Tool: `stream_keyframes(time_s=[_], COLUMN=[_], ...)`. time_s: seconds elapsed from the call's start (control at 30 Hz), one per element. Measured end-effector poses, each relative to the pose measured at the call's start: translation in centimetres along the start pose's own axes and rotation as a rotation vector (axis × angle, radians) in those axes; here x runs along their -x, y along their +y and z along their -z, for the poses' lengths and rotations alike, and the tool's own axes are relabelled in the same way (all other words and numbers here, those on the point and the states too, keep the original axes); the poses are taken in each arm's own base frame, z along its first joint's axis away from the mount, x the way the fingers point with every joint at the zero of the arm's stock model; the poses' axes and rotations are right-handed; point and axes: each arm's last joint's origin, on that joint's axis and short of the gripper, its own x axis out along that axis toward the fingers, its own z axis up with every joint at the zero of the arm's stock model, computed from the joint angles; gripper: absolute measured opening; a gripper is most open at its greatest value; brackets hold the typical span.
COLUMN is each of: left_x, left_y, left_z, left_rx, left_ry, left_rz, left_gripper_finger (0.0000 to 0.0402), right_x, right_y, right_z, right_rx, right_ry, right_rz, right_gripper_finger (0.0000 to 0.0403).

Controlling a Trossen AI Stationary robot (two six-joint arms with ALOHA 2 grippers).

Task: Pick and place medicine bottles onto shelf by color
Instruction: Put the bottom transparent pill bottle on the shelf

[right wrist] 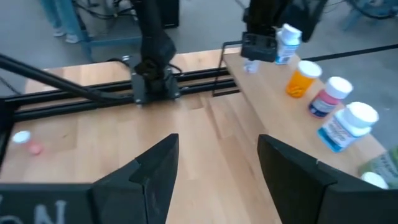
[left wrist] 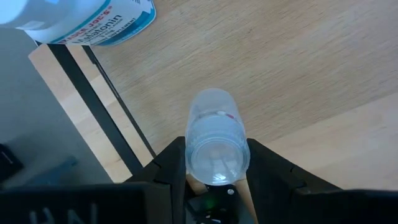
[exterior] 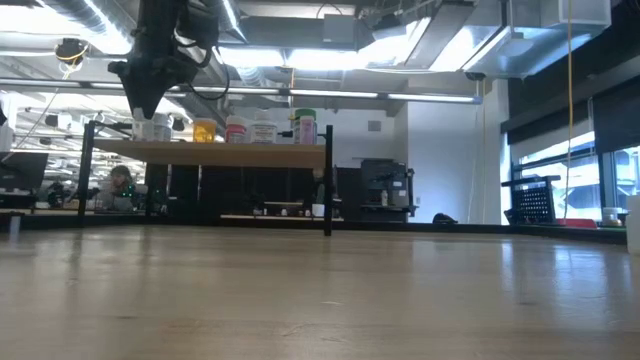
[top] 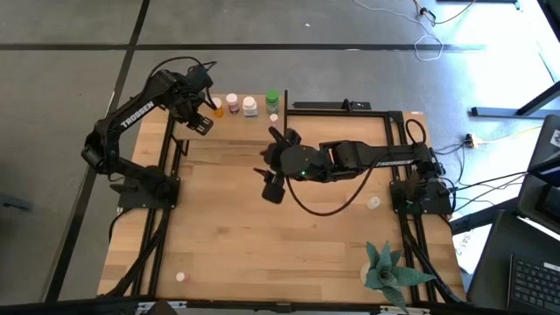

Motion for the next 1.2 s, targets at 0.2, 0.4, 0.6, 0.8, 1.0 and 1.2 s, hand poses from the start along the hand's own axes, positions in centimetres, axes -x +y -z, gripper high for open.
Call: stream_keyframes(time_s=[0.2, 0.4, 0.6, 0.8, 1.0, 1.2], left_x=[0.0, 0.0, -0.1, -0.1, -0.2, -0.3], left_y=[0.0, 0.0, 0.3, 0.7, 1.0, 1.1], left_z=[0.0, 0.0, 0.1, 0.1, 0.1, 0.0], left_rx=[0.000, 0.002, 0.009, 0.030, 0.044, 0.045], left_ry=[0.001, 0.003, 0.023, 0.027, 0.030, 0.022], left_rz=[0.004, 0.013, 0.004, 0.006, 0.002, -0.033], left_gripper_finger=[0.0120, 0.0120, 0.0120, 0.0120, 0.0130, 0.0169], right_x=[0.0, 0.0, 0.0, 0.0, 0.0, 0.0], right_y=[0.2, 0.2, 0.2, 0.2, 0.2, 0.2], right_z=[0.0, 0.0, 0.0, 0.0, 0.0, 0.0], right_rx=[0.001, 0.001, 0.001, 0.000, 0.001, 0.001], right_ry=[0.011, 0.013, 0.013, 0.013, 0.013, 0.013], right_rz=[-0.053, -0.064, -0.064, -0.064, -0.064, -0.064], right_gripper_finger=[0.0221, 0.0221, 0.0221, 0.0221, 0.0221, 0.0221])
